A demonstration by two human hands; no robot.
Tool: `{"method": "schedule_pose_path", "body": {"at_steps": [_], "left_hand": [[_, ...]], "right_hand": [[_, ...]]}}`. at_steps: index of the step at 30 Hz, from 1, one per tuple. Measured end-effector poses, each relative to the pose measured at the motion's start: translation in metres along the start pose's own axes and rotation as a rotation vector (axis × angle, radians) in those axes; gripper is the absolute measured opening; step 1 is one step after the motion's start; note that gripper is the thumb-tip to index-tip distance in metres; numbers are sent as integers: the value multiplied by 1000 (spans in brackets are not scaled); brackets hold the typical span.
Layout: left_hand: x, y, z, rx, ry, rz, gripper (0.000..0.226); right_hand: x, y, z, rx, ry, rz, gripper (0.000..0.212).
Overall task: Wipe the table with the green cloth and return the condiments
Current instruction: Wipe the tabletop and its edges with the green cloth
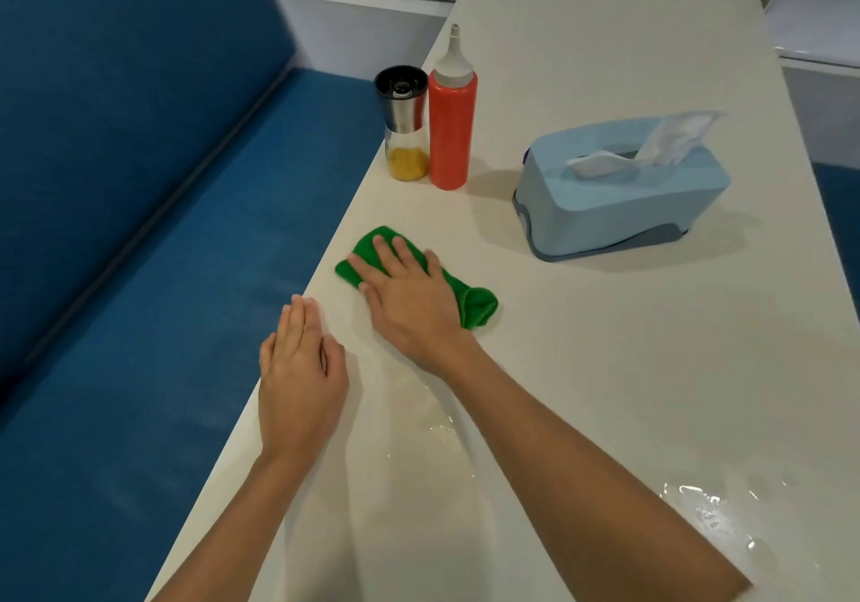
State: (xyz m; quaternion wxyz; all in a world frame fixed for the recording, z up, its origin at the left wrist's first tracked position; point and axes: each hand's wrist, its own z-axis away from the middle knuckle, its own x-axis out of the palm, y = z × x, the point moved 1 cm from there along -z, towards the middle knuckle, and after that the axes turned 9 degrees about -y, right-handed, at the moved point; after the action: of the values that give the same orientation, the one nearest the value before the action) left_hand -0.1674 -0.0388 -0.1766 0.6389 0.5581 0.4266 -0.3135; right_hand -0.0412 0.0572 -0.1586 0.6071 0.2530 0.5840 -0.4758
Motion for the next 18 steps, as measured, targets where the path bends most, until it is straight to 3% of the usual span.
{"method": "schedule_pose_path", "body": {"at_steps": [3,5,11,18], "left_hand": [[1,-1,0,13,-6,16,46],[2,-2,0,18,-13,18,44],[2,-3,-2,36,-7,-15,34],[-6,3,-2,-22,-21,34,27]], "right_hand": [[5,7,45,-186,-31,-24,44],[5,36,80,-195,-24,-67,43],[-18,127,102,95,52,-88,44],[-2,84,92,270,38,-106,50]]}}
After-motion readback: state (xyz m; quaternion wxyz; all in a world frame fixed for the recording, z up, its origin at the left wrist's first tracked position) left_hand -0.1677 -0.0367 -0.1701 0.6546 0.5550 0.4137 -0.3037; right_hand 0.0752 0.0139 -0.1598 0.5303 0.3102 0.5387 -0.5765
